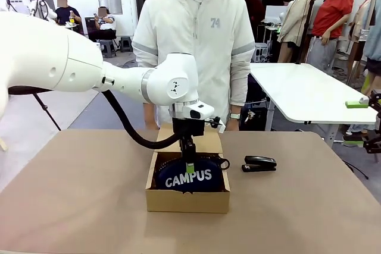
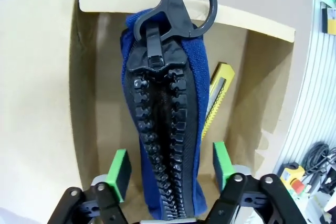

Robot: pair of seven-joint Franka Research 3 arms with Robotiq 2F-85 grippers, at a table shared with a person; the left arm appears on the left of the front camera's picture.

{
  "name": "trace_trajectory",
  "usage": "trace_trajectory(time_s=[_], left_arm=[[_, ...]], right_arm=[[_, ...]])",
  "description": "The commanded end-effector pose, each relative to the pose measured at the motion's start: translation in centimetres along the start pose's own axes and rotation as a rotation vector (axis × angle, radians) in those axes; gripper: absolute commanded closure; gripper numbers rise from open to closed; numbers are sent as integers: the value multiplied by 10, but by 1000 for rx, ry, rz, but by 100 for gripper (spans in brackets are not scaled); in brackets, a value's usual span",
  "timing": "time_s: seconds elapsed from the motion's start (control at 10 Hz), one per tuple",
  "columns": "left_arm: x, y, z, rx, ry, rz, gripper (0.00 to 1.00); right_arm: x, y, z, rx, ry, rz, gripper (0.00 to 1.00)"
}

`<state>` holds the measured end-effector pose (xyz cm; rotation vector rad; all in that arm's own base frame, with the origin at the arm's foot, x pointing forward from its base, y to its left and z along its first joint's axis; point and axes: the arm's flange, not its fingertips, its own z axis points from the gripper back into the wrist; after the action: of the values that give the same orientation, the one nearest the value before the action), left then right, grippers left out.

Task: Pack the items into the box.
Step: Pick up the item indicated by the person and place it inside the Mailer Box.

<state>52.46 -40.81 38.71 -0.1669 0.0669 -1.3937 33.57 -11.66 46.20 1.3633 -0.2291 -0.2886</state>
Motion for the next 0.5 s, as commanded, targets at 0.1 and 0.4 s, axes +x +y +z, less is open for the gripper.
trace_trajectory(time_s=[0.1,0.4], left_arm=[[-14,-12,8,-1,-64,-43,0],[-49,-22,57,-44,-192,3,0]], right_arm=[[1,4,3,-1,11,0,0],[1,4,3,-1,11,0,0]])
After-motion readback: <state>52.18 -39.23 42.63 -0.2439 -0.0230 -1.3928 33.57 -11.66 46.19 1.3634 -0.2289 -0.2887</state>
